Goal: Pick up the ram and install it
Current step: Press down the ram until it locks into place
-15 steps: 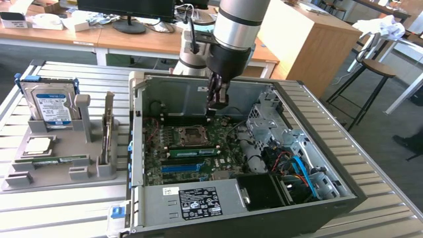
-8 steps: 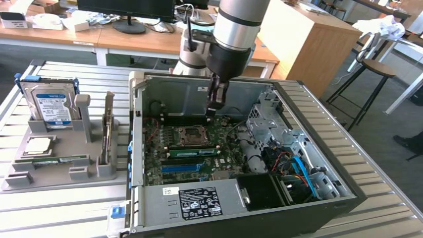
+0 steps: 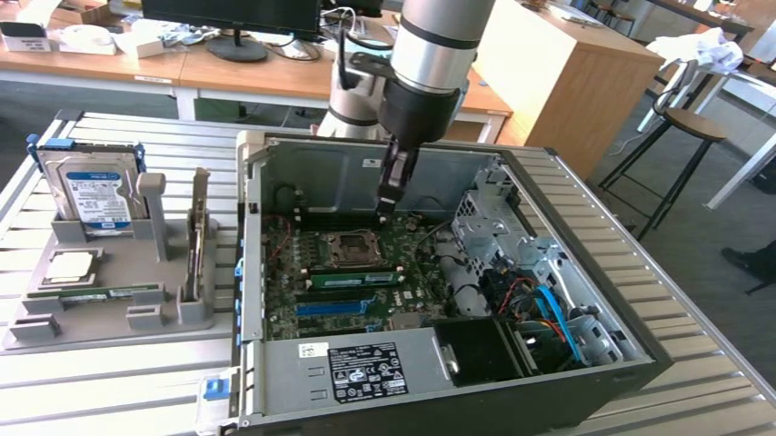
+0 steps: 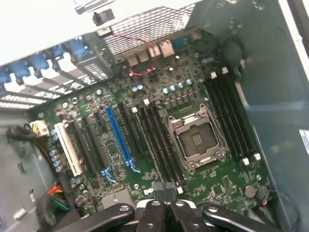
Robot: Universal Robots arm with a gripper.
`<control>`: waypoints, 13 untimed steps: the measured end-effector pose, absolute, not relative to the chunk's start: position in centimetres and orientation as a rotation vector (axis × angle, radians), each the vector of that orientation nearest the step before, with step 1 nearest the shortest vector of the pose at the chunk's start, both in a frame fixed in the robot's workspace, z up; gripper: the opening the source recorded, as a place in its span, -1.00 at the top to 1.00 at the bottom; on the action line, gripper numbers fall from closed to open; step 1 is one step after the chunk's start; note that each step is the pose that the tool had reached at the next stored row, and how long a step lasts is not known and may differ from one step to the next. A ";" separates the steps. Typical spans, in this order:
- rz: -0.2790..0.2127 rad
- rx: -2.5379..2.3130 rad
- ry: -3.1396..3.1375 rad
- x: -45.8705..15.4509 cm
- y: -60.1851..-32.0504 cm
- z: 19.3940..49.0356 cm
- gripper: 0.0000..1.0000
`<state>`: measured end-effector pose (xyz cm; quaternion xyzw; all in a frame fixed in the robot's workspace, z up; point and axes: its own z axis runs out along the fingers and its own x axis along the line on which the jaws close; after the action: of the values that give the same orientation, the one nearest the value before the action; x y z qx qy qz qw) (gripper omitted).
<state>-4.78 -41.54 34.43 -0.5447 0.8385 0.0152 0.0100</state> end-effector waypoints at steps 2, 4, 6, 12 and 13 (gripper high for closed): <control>0.047 -1.657 2.645 -4.8 -41.5 34.4 0.80; 0.046 -1.614 2.671 -4.8 -41.5 34.4 0.80; 0.046 -1.568 2.697 -4.8 -41.5 34.3 0.80; 0.044 -1.429 2.772 -4.8 -41.5 34.2 0.80; 0.044 -1.406 2.783 -4.8 -41.5 34.2 0.80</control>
<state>-4.80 -41.54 34.21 -0.4507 0.8925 0.0140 0.0116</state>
